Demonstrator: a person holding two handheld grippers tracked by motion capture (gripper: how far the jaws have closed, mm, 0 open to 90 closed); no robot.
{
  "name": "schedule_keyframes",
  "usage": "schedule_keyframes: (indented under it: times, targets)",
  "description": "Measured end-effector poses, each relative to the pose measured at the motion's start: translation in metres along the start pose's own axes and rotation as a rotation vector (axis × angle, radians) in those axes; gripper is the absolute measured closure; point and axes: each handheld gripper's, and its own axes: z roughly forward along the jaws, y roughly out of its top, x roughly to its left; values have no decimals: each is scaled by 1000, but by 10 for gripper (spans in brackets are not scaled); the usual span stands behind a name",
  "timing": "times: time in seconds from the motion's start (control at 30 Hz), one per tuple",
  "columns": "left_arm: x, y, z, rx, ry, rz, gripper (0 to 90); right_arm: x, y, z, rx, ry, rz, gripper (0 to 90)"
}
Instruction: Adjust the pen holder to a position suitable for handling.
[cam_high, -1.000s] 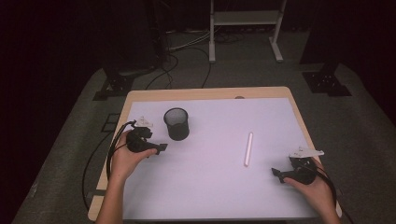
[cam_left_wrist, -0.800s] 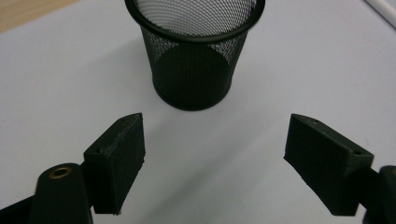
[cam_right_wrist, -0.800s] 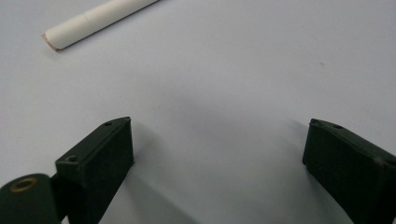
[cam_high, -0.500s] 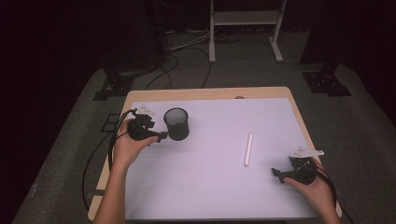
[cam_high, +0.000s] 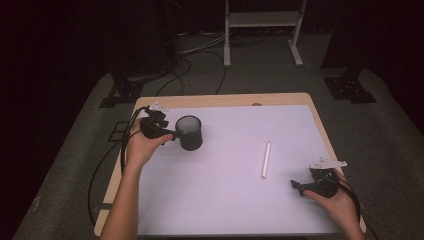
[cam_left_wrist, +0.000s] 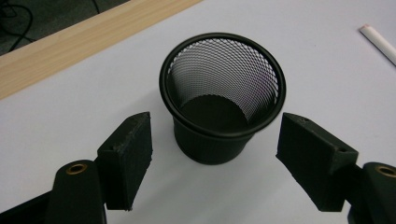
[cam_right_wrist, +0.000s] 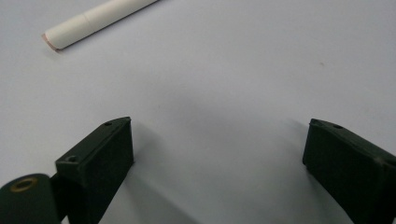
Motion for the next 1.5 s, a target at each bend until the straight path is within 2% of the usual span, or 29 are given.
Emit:
schedule_keyframes:
  times: [0.23,0.27,0.57,0.6,0.87,1.3,1.5]
  targets:
    - [7,8,7,-9,5,-5,296,0,0,0,-2,-1,1,75]
    - [9,10,10,6,10,-5,298,0,0,0,-2,0,1,75]
    - [16,19,22,17,15,-4,352,0,0,0,-1,0,3,75]
    - [18,20,25,33,20,2,361,0,0,0,-1,0,4,75]
    - [22,24,35,52,24,9,399,0,0,0,-1,0,3,75]
    - [28,29,49,95,-8,-15,577,0,0,0,-1,-1,3,75]
    - [28,31,51,113,-9,-4,648,0,0,0,-1,-2,1,75]
